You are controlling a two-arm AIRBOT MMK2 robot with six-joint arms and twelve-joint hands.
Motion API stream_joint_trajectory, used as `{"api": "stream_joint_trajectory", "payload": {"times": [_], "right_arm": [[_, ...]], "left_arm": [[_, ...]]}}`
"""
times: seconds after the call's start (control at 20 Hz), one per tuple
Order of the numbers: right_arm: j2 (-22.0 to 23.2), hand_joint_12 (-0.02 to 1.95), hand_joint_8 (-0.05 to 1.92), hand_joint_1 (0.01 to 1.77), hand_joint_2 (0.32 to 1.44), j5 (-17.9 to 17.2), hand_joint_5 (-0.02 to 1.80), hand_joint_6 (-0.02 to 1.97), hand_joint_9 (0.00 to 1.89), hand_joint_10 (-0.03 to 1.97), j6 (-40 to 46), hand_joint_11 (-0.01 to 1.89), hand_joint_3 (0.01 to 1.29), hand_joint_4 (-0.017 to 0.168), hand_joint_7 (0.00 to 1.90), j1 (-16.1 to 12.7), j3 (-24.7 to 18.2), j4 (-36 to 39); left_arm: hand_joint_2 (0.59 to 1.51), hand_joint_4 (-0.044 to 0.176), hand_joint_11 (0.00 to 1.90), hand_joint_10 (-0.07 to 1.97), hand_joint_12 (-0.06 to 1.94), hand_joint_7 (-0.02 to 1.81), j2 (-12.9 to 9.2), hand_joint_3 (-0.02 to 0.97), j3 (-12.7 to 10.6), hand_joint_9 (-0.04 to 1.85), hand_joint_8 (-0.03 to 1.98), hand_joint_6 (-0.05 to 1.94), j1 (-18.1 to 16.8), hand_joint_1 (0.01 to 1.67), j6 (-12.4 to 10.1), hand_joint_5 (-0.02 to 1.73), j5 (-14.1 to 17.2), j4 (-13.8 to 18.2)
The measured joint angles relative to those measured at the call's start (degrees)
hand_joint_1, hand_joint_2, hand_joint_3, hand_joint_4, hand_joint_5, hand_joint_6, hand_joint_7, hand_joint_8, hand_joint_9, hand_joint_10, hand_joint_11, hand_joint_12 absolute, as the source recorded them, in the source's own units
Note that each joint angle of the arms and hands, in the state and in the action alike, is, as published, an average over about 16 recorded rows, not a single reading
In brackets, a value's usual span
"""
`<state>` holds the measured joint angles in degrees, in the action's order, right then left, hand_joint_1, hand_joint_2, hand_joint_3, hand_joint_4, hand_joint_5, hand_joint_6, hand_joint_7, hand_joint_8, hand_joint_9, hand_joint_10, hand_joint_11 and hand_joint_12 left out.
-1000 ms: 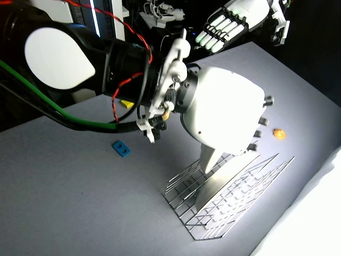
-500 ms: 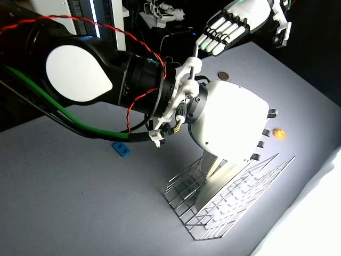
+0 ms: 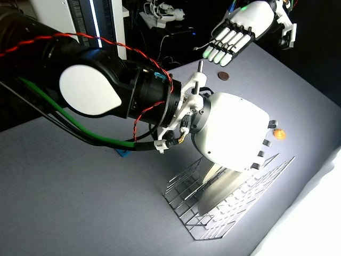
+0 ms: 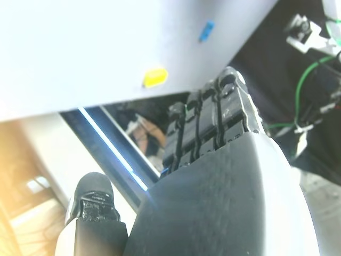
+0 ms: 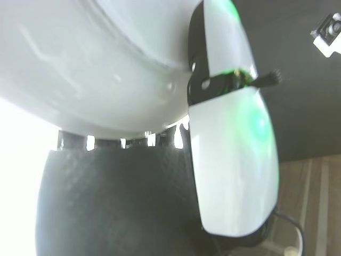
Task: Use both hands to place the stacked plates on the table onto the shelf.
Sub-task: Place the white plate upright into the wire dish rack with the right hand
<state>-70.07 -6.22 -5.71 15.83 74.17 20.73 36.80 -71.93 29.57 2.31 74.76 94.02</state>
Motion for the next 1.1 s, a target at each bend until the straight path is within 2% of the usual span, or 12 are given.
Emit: {"api": "stream_joint_trajectory", "payload": {"times": [0.45, 0.95, 1.1], "right_arm": [[-0.8, 1.02, 0.76, 1.26, 0.99, -1.2, 0.98, 0.88, 1.39, 0.02, -3.6, 0.96, 0.01, -0.008, 1.14, 2.1, 0.8, -2.0], [-1.4, 1.01, 0.76, 1.26, 0.99, -3.0, 0.95, 0.88, 1.35, 0.02, -5.3, 0.96, 0.01, -0.008, 1.12, 4.3, 1.4, -2.1], [-1.5, 1.03, 0.69, 1.26, 1.00, -3.3, 0.94, 0.89, 1.32, 0.02, -5.7, 0.94, 0.01, -0.008, 1.11, 4.9, 1.5, -2.2]], "left_arm": [[1.181, 0.007, 0.02, 0.01, 0.01, 0.04, 2.2, 0.019, -3.2, 0.02, 0.01, 0.01, -2.3, 0.02, -0.9, 0.07, 0.9, 3.3], [1.184, 0.008, 0.02, 0.01, 0.01, 0.03, 3.0, 0.019, -3.6, 0.02, 0.01, 0.01, -4.2, 0.02, -2.1, 0.07, 2.0, 5.4], [1.184, 0.008, 0.02, 0.01, 0.01, 0.04, 3.0, 0.019, -3.7, 0.02, 0.01, 0.01, -4.5, 0.02, -2.3, 0.07, 2.1, 5.5]]}}
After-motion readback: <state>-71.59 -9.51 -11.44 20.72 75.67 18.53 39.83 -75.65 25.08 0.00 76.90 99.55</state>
